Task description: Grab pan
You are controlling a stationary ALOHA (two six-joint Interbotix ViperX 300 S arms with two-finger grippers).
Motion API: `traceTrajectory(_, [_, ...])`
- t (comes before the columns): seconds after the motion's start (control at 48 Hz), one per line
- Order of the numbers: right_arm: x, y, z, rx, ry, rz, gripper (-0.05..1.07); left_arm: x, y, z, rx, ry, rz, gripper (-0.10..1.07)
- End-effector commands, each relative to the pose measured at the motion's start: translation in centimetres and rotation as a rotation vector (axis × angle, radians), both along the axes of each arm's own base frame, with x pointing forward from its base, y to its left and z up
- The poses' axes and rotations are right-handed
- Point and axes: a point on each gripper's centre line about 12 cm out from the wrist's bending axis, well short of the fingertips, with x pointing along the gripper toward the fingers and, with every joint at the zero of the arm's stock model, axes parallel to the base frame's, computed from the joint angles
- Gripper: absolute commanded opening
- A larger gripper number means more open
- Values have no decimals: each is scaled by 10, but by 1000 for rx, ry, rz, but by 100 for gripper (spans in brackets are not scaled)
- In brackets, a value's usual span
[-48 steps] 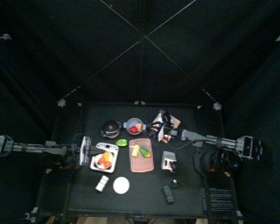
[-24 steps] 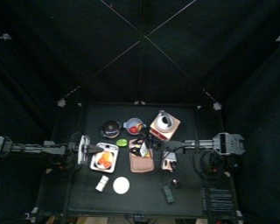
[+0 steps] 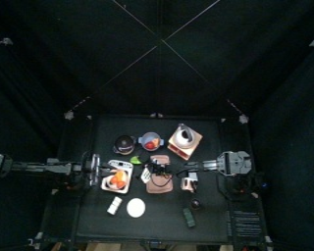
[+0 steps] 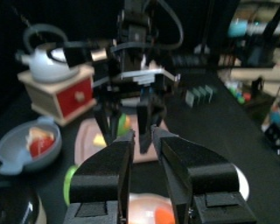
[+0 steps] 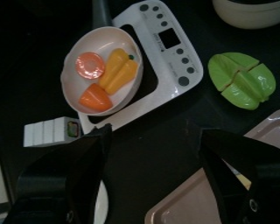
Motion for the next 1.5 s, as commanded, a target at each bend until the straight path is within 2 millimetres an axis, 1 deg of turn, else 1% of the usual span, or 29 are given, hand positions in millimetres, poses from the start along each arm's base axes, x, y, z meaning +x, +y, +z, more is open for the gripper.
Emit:
traceTrajectory(0.0, [14, -2, 22, -15, -50, 0, 98, 1, 0, 1, -5, 69, 4, 65])
traceTrajectory(0.188, [30, -6, 13, -25, -15, -12, 98, -2, 1, -9, -21, 139, 14, 65])
traceTrajectory(0.292, [36, -8, 8, -39, 16, -19, 98, -3, 2, -20, -43, 188, 20, 65])
traceTrajectory(0.479, [29, -11, 7, -68, 88, -33, 98, -2, 5, -39, -105, 295, 56, 65])
traceTrajectory(0.729, [15, -10, 9, -75, 97, -24, 98, 4, 23, -58, -145, 408, 164, 65])
traceTrajectory(0.833, [10, -9, 11, -69, 76, -17, 98, 5, 27, -60, -151, 414, 188, 65])
traceTrajectory(0.938, [12, -8, 12, -52, 40, -14, 98, 4, 29, -59, -152, 408, 198, 65])
traceTrajectory(1.146, [27, -6, 12, -34, 10, -15, 98, 4, 31, -58, -148, 403, 211, 65])
traceTrajectory(1.292, [36, -7, 12, -32, -2, -18, 98, 2, 35, -53, -149, 373, 231, 65])
traceTrajectory(1.479, [41, -9, 6, -30, 2, -22, 98, -2, 39, -49, -152, 340, 258, 65])
